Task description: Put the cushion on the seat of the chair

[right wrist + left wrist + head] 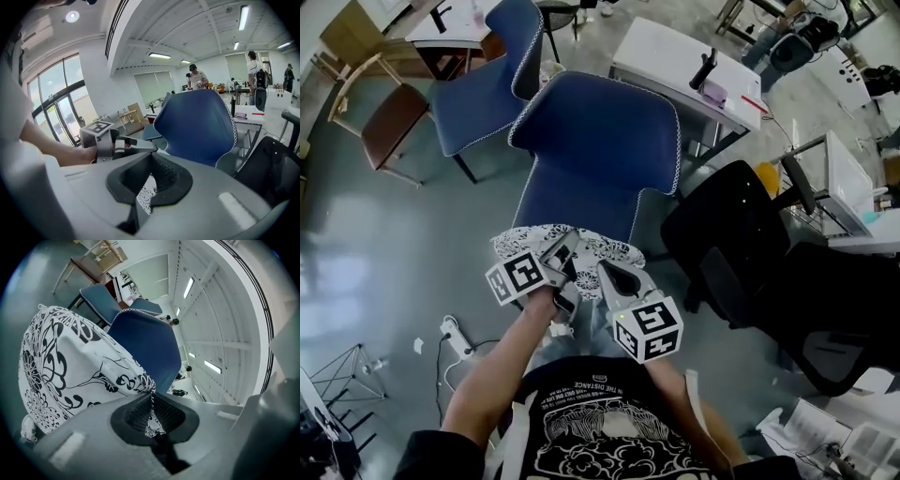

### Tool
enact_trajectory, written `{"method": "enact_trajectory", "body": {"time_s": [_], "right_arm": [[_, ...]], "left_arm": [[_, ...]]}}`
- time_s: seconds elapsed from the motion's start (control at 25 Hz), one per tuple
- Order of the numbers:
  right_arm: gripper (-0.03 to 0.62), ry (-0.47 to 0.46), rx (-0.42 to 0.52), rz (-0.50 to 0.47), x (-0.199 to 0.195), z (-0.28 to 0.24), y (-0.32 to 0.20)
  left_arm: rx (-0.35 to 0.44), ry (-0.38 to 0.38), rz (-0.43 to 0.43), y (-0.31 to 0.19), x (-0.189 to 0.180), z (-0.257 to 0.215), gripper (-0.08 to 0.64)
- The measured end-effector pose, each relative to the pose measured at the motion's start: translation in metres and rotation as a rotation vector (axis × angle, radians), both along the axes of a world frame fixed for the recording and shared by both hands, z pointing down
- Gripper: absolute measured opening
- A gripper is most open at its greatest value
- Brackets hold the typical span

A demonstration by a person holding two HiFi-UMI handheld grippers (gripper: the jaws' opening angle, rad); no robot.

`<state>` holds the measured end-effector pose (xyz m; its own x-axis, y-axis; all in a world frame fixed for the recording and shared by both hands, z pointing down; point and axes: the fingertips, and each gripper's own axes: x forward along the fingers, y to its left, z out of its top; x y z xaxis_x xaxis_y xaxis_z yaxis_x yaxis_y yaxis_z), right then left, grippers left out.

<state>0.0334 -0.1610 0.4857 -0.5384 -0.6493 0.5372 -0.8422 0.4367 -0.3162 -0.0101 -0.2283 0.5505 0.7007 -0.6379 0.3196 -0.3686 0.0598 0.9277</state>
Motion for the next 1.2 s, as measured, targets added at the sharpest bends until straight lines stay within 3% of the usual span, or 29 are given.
{"method": "enact_trajectory", "body": {"time_s": [0.76, 1.2], "right_arm": [[-0.005, 0.012, -0.143, -0.139, 0.027, 0.056, -0.078], [-0.005, 0.024, -0.209, -0.176, 0.053, 0.086, -0.100]], "left_arm": [[-0.098, -0.038, -0.079, -0.100, 0.035, 0.069, 0.023], [-0.194, -0.077, -0.140, -0.129, 0.042, 0.131, 0.031]]}}
